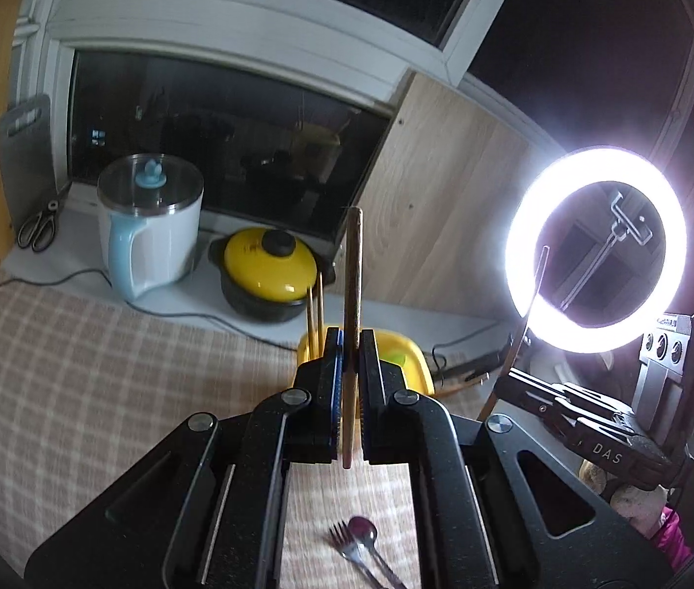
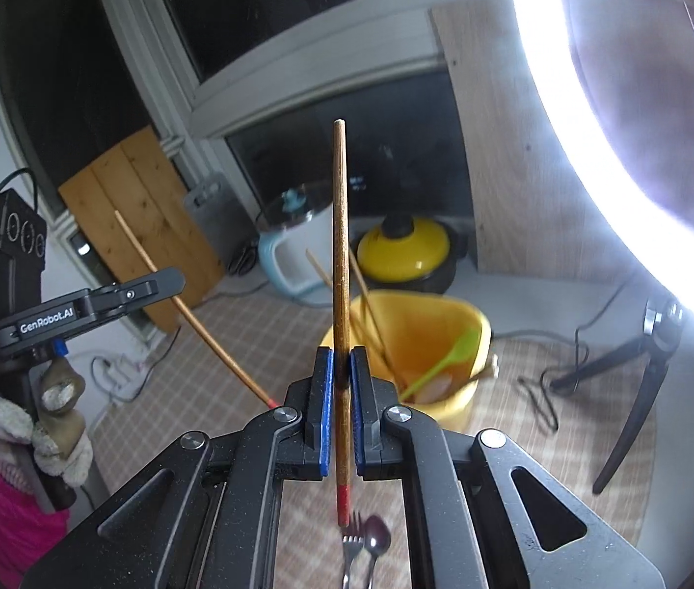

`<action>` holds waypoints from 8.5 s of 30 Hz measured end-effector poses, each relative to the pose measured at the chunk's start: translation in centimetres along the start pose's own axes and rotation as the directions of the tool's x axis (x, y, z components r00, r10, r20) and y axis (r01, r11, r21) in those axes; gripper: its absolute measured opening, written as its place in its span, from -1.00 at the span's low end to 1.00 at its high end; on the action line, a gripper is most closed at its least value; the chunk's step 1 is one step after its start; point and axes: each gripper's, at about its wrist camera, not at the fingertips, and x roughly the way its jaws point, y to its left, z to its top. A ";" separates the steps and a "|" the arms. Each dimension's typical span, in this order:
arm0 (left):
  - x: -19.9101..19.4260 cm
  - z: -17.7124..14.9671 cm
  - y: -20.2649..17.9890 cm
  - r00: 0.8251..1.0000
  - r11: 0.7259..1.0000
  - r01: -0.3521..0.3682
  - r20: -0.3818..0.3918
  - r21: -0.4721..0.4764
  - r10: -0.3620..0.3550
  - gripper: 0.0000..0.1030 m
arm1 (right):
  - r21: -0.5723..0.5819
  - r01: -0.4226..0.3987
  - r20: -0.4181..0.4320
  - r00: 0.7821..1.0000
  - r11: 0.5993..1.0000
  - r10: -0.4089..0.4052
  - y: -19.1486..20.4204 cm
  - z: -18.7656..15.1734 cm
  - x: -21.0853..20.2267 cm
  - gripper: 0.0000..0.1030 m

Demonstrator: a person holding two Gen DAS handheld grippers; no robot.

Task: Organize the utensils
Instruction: 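Lift both held chopsticks up toward the yellow container, then lower both chopsticks into the yellow container and open both tools, then move both open tools back down toward the metal fork and spoon, then close the left tool on the metal spoon while the right tool grasps the metal fork, then lift the fork and spoon and carry them over the yellow container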

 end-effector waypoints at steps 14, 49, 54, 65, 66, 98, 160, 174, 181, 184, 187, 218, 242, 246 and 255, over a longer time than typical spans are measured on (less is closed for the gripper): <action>2.6 2.6 0.4 0.999 1.000 -0.008 0.034 -0.012 0.009 -0.94 | -0.012 0.091 0.082 0.993 0.996 -0.090 0.2 3.3 2.0 -0.90; 9.2 -1.4 0.4 0.992 1.000 -0.031 -0.123 -0.004 0.030 -0.94 | 0.032 0.202 -0.097 0.975 0.979 -0.198 -3.0 3.3 12.7 -0.90; 8.9 -1.8 0.3 0.991 0.999 -0.037 -0.129 -0.002 0.036 -0.94 | 0.048 0.197 -0.102 0.976 0.979 -0.191 -3.4 3.5 12.5 -0.58; 7.0 -2.9 0.3 0.992 0.998 -0.058 -0.108 0.001 0.058 -0.52 | 0.071 0.164 -0.056 0.986 0.984 -0.160 -3.5 3.5 9.5 -0.37; 6.8 -3.0 0.2 0.993 0.998 -0.059 -0.105 0.000 0.059 -0.51 | 0.073 0.161 -0.052 0.986 0.984 -0.158 -3.5 3.4 9.2 -0.37; 2.8 -9.8 -1.2 0.985 0.993 -0.105 -0.135 0.061 0.112 -0.51 | -0.054 0.084 -0.006 0.996 0.995 -0.084 -1.8 -3.3 -1.5 -0.14; 16.0 -23.3 -3.0 0.872 0.971 -0.048 -0.463 0.234 0.155 -0.81 | 0.114 -0.113 -0.452 0.879 0.987 0.153 -7.1 -15.5 8.3 -0.14; 14.3 -23.5 -1.8 0.880 0.969 -0.083 -0.440 0.232 0.181 -0.91 | 0.048 -0.133 -0.540 0.831 0.990 0.137 -4.8 -15.6 12.2 -0.31; 13.1 -23.1 0.6 0.880 0.974 -0.118 -0.435 0.192 0.193 -0.91 | -0.054 -0.101 -0.569 0.820 0.993 0.053 -2.3 -16.2 14.0 -0.31; 12.7 -23.0 1.3 0.881 0.975 -0.128 -0.431 0.180 0.195 -0.91 | -0.116 -0.068 -0.569 0.822 0.991 -0.010 -1.3 -16.2 14.4 -0.31; 12.4 -22.9 1.9 0.885 0.978 -0.130 -0.425 0.164 0.189 -0.91 | -0.228 -0.019 -0.558 0.822 0.973 -0.114 0.2 -16.6 14.3 -0.46; 8.2 -19.1 3.3 0.928 0.994 -0.079 -0.358 0.076 0.101 -1.00 | -0.141 -0.039 -0.471 0.882 0.989 -0.032 1.2 -12.0 10.5 -0.97; 1.0 -13.8 2.4 0.982 0.994 -0.097 -0.154 0.056 0.105 -1.00 | -0.144 -0.012 -0.197 0.980 0.989 -0.017 1.3 -6.3 1.8 -0.98; -0.7 -11.7 2.0 0.991 0.993 -0.091 -0.093 0.071 0.097 -1.00 | -0.148 -0.010 -0.149 0.989 0.989 -0.012 1.7 -4.9 0.7 -0.98; -2.6 -6.9 1.4 0.995 0.988 -0.103 0.024 0.111 0.101 -1.00 | -0.189 0.039 -0.042 0.998 0.981 -0.048 2.1 -1.3 -0.2 -0.98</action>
